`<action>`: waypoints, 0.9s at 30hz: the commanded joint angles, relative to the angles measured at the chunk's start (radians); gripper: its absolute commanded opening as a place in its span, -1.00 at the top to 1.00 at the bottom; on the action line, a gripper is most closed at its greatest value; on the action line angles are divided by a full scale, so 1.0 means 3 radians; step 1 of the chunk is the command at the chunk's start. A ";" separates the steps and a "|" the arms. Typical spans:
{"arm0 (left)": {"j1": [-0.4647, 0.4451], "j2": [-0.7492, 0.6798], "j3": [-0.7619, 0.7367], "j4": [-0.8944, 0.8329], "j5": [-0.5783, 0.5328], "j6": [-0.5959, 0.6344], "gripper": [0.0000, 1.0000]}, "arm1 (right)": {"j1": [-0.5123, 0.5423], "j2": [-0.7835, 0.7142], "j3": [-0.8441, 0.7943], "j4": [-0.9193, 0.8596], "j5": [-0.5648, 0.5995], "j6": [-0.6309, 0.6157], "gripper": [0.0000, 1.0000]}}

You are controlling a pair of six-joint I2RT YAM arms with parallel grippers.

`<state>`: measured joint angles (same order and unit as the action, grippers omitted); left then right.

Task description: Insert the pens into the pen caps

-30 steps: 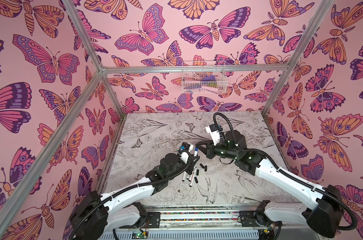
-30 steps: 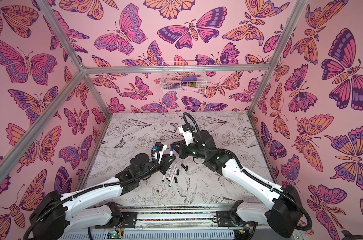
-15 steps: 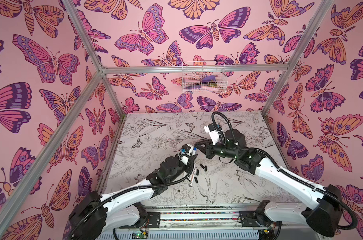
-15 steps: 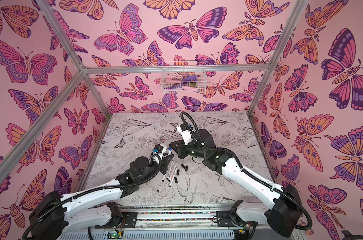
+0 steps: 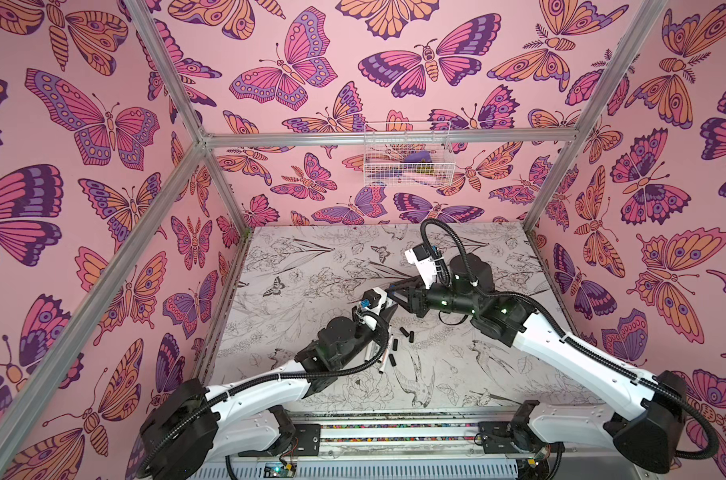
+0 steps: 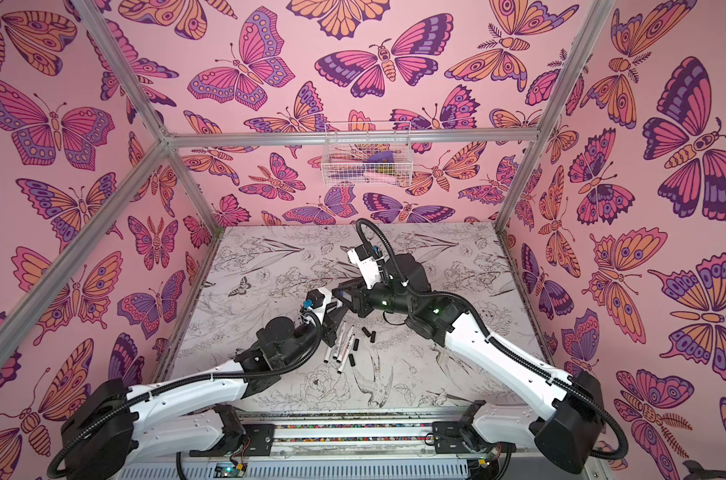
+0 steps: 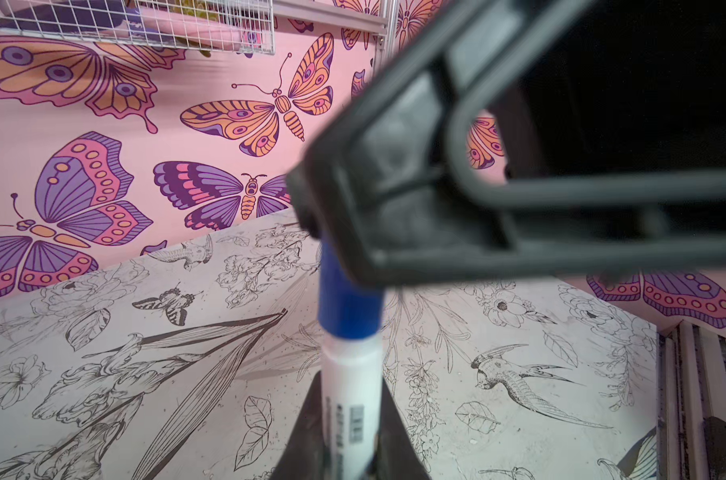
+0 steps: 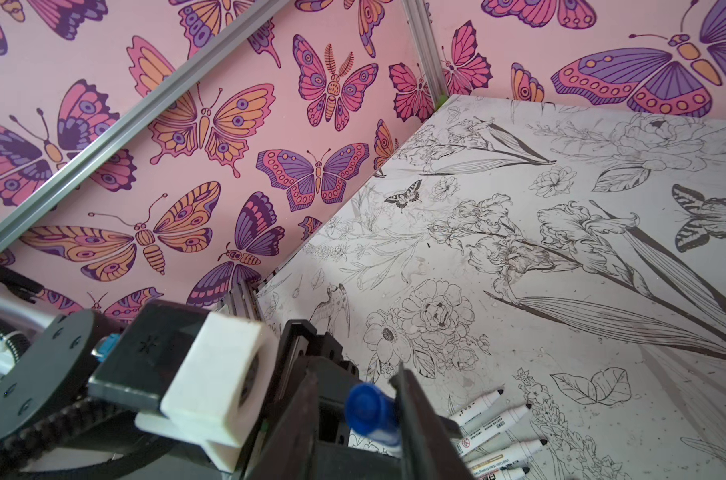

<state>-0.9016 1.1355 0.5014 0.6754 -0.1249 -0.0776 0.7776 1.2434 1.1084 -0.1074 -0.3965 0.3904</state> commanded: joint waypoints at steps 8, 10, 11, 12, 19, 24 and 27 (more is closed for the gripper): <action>-0.0027 -0.0025 -0.0025 0.0263 -0.0077 0.0062 1.00 | 0.0086 -0.0135 0.0122 -0.0184 0.0196 -0.0065 0.07; -0.0032 -0.0032 -0.0034 0.0279 -0.0076 0.0070 1.00 | 0.0084 -0.0161 0.0114 -0.0170 0.0317 -0.0068 0.06; -0.0037 -0.0032 -0.0039 0.0280 -0.0075 0.0075 1.00 | 0.0083 -0.0170 0.0112 -0.0159 0.0363 -0.0064 0.05; -0.0037 -0.0039 -0.0044 0.0285 -0.0076 0.0088 1.00 | 0.0079 -0.0177 0.0114 -0.0145 0.0399 -0.0073 0.05; -0.0083 -0.0052 -0.0101 0.0327 -0.0166 0.0168 1.00 | 0.0082 -0.0157 0.0171 -0.0061 0.0445 -0.0056 0.07; -0.0111 -0.0073 -0.0122 0.0336 -0.0253 0.0195 1.00 | 0.0082 -0.0068 0.0216 -0.0013 0.0349 -0.0006 0.23; -0.0119 -0.0090 -0.0123 0.0336 -0.0238 0.0212 1.00 | 0.0079 -0.0034 0.0227 0.0010 0.0354 0.0017 0.31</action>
<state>-0.9306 1.1332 0.4778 0.7334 -0.1810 -0.0326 0.7948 1.2194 1.1461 -0.1368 -0.2844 0.3927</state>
